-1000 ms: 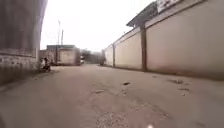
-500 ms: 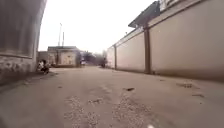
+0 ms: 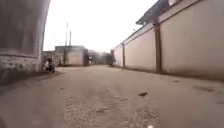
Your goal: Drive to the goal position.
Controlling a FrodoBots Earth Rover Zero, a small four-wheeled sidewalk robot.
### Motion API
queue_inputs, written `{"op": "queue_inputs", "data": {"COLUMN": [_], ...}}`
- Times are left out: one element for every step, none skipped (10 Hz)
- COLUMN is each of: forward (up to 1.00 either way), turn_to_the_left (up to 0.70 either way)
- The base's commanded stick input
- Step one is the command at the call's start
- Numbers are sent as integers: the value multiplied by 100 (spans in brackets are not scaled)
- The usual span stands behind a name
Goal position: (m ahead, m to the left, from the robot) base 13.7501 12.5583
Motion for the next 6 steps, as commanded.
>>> {"op": "queue_inputs", "data": {"forward": [70, 70, 70, 70, 70, 70], "turn_to_the_left": [0, 3, 0, 0, 6, 1]}}
